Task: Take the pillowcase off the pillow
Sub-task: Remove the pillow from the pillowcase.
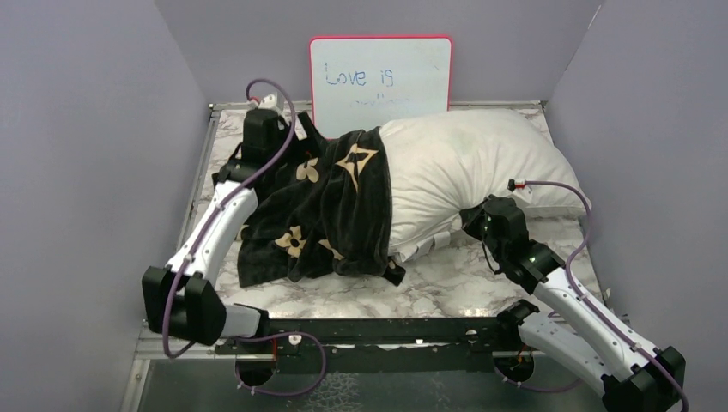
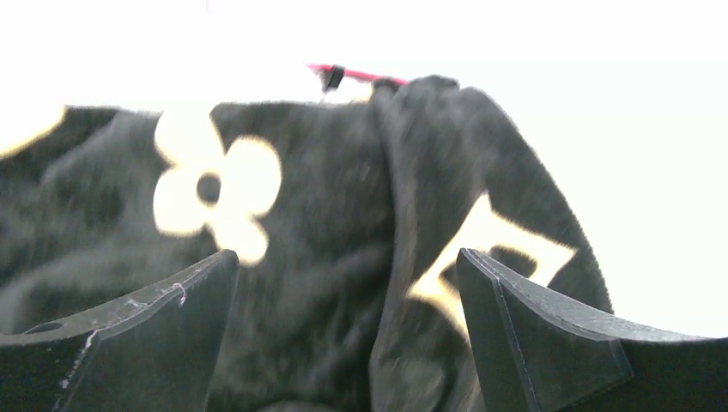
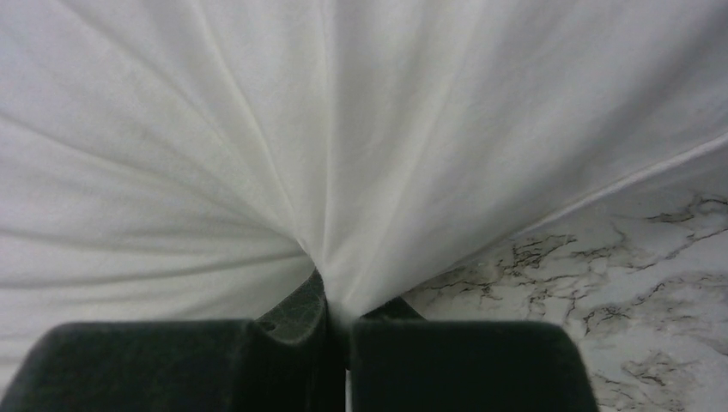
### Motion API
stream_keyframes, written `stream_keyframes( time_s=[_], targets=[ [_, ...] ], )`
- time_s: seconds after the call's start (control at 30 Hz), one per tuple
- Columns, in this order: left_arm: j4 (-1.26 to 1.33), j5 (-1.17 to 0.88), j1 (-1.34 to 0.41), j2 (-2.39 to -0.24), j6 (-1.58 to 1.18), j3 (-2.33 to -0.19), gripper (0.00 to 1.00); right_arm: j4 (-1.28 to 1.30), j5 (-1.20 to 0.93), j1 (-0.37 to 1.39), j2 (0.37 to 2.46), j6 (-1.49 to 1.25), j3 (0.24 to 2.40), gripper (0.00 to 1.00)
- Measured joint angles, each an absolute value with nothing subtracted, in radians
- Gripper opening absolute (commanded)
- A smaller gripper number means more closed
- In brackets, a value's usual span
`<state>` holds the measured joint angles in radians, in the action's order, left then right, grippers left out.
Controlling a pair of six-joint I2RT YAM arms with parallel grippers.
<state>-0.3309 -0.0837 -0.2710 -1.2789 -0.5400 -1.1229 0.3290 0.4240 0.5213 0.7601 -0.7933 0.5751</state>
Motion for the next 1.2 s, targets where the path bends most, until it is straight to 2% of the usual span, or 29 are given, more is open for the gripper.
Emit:
stream_keyframes(
  time_s=[0.13,0.2,0.43,0.77,0.87,0.9,0.97,1.07,1.1,1.2],
  targets=[
    [-0.248,-0.23,-0.191,-1.475,-0.532,-1.339,0.99,0.337,0.401,0.516,0.76,-0.802,0.575,0.01],
    [-0.202,-0.281,-0.167,-1.541,-0.543,-1.375,0.99,0.339,0.395,0.515,0.76,-0.804,0.575,0.01],
    [-0.136,-0.422,-0.114,-1.734,-0.63,-1.348,0.99,0.348,0.383,0.515,0.754,-0.807,0.575,0.01],
    [-0.12,-0.398,-0.115,-1.76,-0.626,-1.264,0.97,0.354,0.366,0.515,0.752,-0.815,0.575,0.01],
    [-0.117,-0.396,-0.115,-1.8,-0.615,-1.289,0.82,0.354,0.359,0.515,0.752,-0.819,0.576,0.01],
    [-0.111,-0.405,-0.115,-1.829,-0.614,-1.303,0.72,0.355,0.356,0.515,0.752,-0.82,0.576,0.01],
    [-0.096,-0.421,-0.115,-1.872,-0.619,-1.312,0.49,0.355,0.349,0.515,0.752,-0.822,0.576,0.01],
    [-0.067,-0.439,-0.115,-1.906,-0.662,-1.31,0.08,0.354,0.342,0.515,0.752,-0.825,0.576,0.01],
    [-0.064,-0.439,-0.115,-1.907,-0.667,-1.308,0.01,0.354,0.342,0.515,0.752,-0.827,0.576,0.01],
    [-0.045,-0.418,-0.115,-1.893,-0.693,-1.303,0.0,0.356,0.342,0.515,0.754,-0.829,0.577,0.01]
  ],
)
